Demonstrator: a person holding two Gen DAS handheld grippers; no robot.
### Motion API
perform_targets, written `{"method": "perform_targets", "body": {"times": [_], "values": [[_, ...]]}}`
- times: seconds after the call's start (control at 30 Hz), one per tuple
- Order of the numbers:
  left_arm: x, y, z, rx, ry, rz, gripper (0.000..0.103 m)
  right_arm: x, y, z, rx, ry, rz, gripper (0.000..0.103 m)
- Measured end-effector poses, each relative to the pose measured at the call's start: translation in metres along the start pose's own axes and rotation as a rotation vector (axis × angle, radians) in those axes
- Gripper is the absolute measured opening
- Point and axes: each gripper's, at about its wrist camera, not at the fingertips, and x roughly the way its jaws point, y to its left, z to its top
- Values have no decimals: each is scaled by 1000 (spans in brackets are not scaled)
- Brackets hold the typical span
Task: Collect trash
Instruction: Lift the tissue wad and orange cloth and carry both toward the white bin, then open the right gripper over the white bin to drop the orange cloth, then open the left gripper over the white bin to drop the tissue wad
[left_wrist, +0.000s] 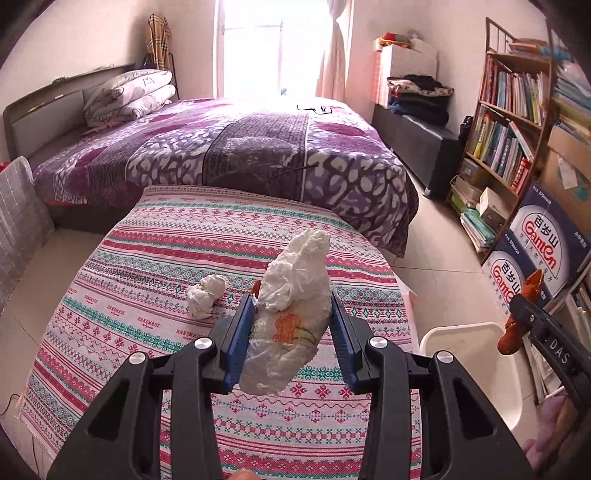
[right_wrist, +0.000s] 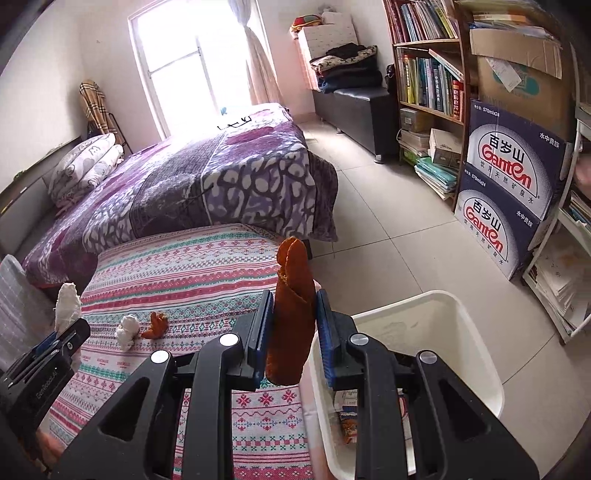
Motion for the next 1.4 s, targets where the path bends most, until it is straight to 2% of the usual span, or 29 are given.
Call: {"method": "perform_targets", "body": {"times": [0.37, 0.4, 0.47, 0.67, 0.97, 1.17, 1.2, 1.27, 1.33, 1.4], "values": [[15, -40, -11, 58, 54, -72, 41, 5, -61, 2, 140, 61, -118, 26], [16, -44, -13, 62, 61, -82, 41, 4, -66, 1, 151, 61, -128, 28], [19, -53, -16, 78, 67, -96, 41, 3, -76, 1, 174, 56, -160, 41], [28, -81, -25, 127, 106, -139, 41, -4, -104, 0, 228, 39, -213, 65], [39, -127, -41, 190, 172, -237, 42, -16, -141, 3, 294, 27, -247, 74], [41, -160, -49, 226, 235, -371, 43, -22, -158, 4, 349, 20, -248, 76], [41, -164, -51, 228, 250, -399, 45, -22, -160, 4, 353, 18, -249, 77], [41, -168, -53, 219, 271, -451, 67, -24, -163, 4, 366, 13, -249, 79], [40, -168, -53, 210, 278, -483, 71, -25, -166, 5, 381, 12, -247, 80], [40, -167, -52, 215, 279, -482, 71, -25, -166, 5, 393, 11, -242, 81]]}}
